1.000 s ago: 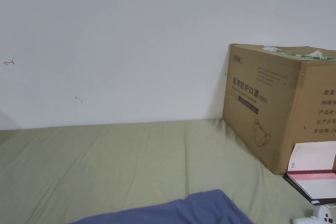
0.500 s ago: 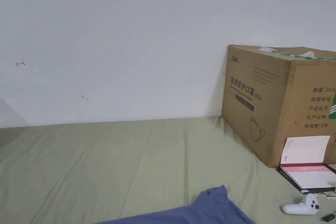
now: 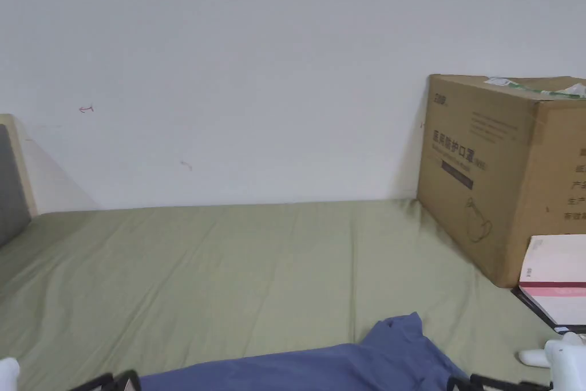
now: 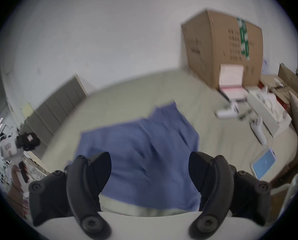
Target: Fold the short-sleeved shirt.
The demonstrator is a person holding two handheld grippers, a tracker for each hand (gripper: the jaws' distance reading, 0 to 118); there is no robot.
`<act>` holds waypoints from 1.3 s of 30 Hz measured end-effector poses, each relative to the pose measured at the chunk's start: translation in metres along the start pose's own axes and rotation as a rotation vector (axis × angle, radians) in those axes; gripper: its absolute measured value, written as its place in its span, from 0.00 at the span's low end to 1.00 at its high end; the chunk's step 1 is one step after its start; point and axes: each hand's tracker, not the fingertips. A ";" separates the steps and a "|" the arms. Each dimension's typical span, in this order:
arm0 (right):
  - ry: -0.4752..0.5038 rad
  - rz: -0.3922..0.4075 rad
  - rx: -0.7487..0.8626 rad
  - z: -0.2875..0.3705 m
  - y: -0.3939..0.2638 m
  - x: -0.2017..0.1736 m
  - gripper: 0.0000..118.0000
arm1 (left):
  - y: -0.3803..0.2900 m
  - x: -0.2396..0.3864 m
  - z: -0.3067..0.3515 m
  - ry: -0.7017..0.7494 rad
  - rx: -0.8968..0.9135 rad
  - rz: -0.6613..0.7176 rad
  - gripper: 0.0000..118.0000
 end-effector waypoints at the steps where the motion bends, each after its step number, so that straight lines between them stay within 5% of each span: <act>1: 0.034 0.006 0.071 0.006 0.002 -0.011 0.78 | 0.003 0.009 0.007 -0.011 0.061 -0.014 0.80; 2: 0.059 0.008 0.127 0.010 0.004 -0.019 0.74 | 0.005 0.018 0.013 -0.021 0.102 -0.029 0.69; 5: 0.078 0.001 0.246 0.010 0.009 -0.037 0.05 | 0.009 0.038 0.018 0.030 0.156 -0.126 0.01; 11: 0.079 0.036 0.214 -0.028 0.029 -0.043 0.00 | 0.037 0.035 -0.007 0.023 0.123 -0.134 0.01; 19: 0.109 0.030 0.209 -0.061 0.034 -0.036 0.00 | 0.070 -0.075 -0.205 0.123 -0.541 -0.001 0.01; 20: 0.114 0.032 0.208 -0.064 0.032 -0.034 0.00 | 0.063 -0.087 -0.222 0.133 -0.567 0.029 0.03; 22: 0.106 0.031 0.194 -0.072 0.030 -0.031 0.00 | 0.050 -0.107 -0.256 0.190 -0.599 0.008 0.56; 23: 0.104 0.026 0.181 -0.075 0.030 -0.029 0.00 | 0.044 -0.114 -0.269 0.213 -0.610 -0.012 0.74; 24: 0.100 0.017 0.169 -0.079 0.029 -0.027 0.00 | 0.037 -0.120 -0.284 0.222 -0.643 -0.020 0.79; 34: 0.057 -0.002 0.069 -0.103 0.013 -0.008 0.00 | -0.037 -0.143 -0.354 0.296 -0.768 -0.147 0.84; 39: 0.125 -0.092 0.010 -0.109 0.012 0.015 0.00 | -0.042 -0.151 -0.348 0.288 -0.683 -0.042 0.91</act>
